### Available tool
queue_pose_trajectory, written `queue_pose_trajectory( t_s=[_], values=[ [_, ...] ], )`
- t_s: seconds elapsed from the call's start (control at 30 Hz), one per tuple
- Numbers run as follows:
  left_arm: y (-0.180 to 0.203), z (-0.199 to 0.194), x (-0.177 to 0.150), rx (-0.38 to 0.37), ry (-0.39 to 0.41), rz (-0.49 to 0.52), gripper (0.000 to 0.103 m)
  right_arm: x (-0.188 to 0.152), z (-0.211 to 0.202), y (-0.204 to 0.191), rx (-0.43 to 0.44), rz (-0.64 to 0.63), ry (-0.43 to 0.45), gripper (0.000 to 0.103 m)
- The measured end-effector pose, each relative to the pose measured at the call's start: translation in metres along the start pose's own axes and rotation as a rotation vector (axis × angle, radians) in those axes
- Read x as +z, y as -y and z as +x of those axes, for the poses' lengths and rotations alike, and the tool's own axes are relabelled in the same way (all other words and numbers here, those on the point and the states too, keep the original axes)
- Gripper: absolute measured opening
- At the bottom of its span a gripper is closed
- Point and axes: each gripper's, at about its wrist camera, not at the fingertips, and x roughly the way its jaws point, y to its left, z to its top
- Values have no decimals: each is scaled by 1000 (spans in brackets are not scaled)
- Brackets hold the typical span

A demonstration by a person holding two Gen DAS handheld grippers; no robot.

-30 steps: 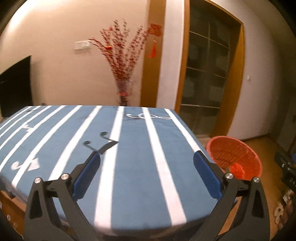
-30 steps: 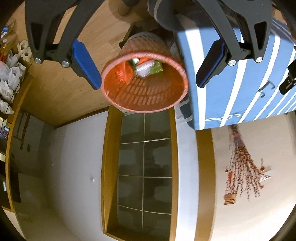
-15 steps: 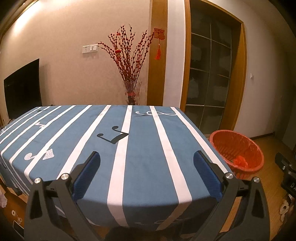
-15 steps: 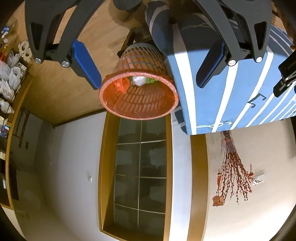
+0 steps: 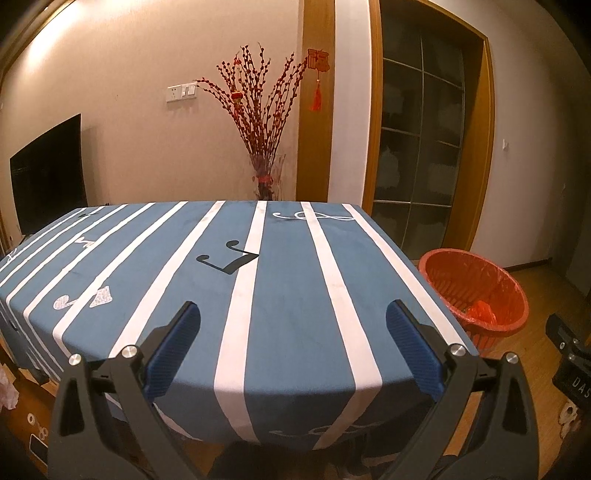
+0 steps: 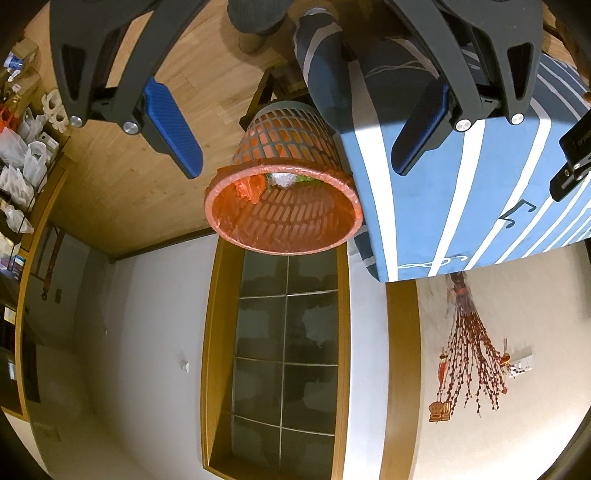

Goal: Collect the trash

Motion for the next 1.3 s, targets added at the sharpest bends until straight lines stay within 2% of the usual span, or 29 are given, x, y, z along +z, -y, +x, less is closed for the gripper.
queue_pose_trajectory(
  t_s=[0.37,1.3],
  values=[
    [3,4,-4,-11,-36,-3,99,-3,4,1,1,2,-25,100],
    [9,8,-5,-26,-59,-1,99,-8,6,1,6,-2,-44,100]
  ],
)
